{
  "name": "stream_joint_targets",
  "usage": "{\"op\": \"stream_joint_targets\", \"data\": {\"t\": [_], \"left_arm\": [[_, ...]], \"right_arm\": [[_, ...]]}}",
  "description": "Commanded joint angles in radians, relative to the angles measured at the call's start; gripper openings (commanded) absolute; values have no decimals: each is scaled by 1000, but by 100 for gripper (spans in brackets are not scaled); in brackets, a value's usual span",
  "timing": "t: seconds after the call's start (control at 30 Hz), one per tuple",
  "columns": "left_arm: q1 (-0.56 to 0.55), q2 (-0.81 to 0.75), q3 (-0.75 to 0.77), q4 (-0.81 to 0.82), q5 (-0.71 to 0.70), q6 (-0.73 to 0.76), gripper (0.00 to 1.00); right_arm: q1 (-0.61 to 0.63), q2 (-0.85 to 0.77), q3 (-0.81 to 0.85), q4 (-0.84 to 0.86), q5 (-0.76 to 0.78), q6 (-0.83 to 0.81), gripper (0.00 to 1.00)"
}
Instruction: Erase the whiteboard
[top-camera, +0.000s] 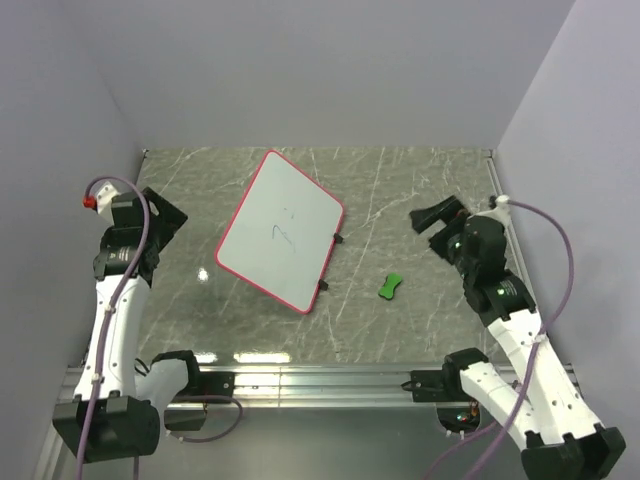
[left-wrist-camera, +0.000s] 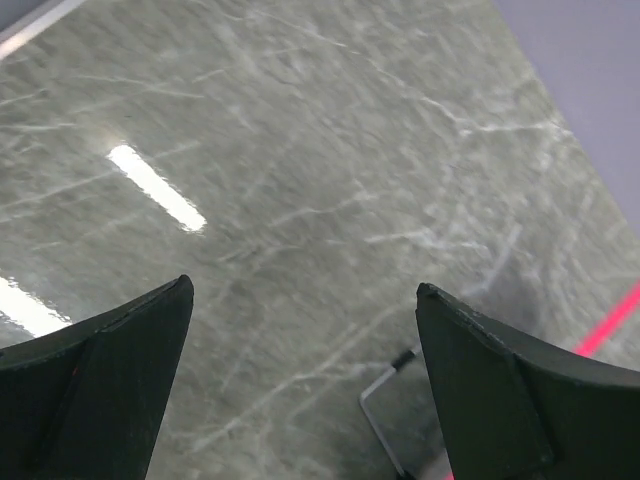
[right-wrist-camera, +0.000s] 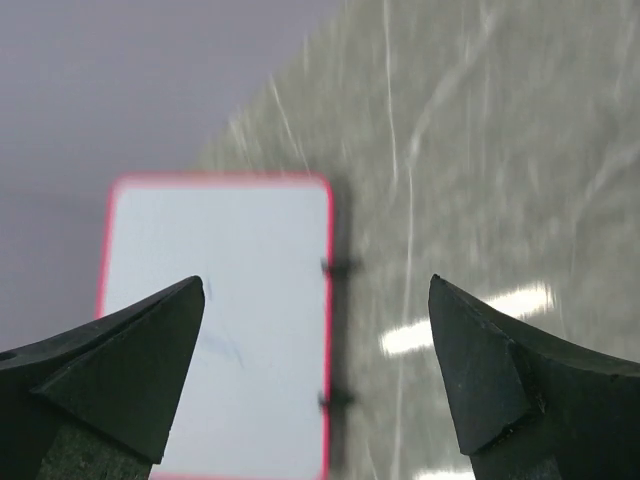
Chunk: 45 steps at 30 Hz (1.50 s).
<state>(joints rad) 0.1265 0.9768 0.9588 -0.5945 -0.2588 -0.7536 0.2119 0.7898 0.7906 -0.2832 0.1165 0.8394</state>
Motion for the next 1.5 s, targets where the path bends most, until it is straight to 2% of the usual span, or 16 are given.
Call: {"op": "stream_joint_targets", "data": {"t": [0.0, 0.07, 0.1, 0.27, 0.47, 0.53, 0.63, 0.97, 1.1, 1.23, 1.27, 1.37, 1.47], "left_arm": [[-22, -58, 80, -74, 73, 13, 99], [-68, -69, 71, -65, 91, 39, 99], [-76, -76, 55, -15, 206, 59, 99], [-85, -78, 31, 61, 377, 59, 100], [-96, -72, 31, 137, 541, 91, 96], [-100, -72, 20, 145, 555, 97, 95], [-102, -70, 24, 131, 546, 117, 89], [-117, -60, 27, 165, 592, 142, 89], [-116, -36, 38, 196, 638, 142, 88], [-116, -17, 55, 194, 633, 151, 87], [-117, -13, 57, 194, 632, 154, 87], [-117, -3, 52, 200, 639, 160, 88], [-117, 17, 55, 209, 650, 169, 87]], "right_arm": [[111, -14, 21, -324, -5, 58, 100], [158, -1, 45, -465, 38, 62, 100], [162, 0, 50, -496, 57, 64, 100], [165, 14, 41, -589, 115, 92, 100], [172, 267, 47, -539, -24, 58, 96], [172, 327, 45, -505, -34, 64, 92], [172, 377, 53, -465, 3, 102, 88], [210, 601, 108, -358, -17, 128, 83], [222, 689, 137, -355, -6, 144, 78], [224, 746, 168, -358, 21, 122, 66], [222, 755, 171, -343, 15, 113, 55], [224, 808, 180, -343, 6, 101, 48], [224, 844, 173, -336, 23, 102, 47]]}}
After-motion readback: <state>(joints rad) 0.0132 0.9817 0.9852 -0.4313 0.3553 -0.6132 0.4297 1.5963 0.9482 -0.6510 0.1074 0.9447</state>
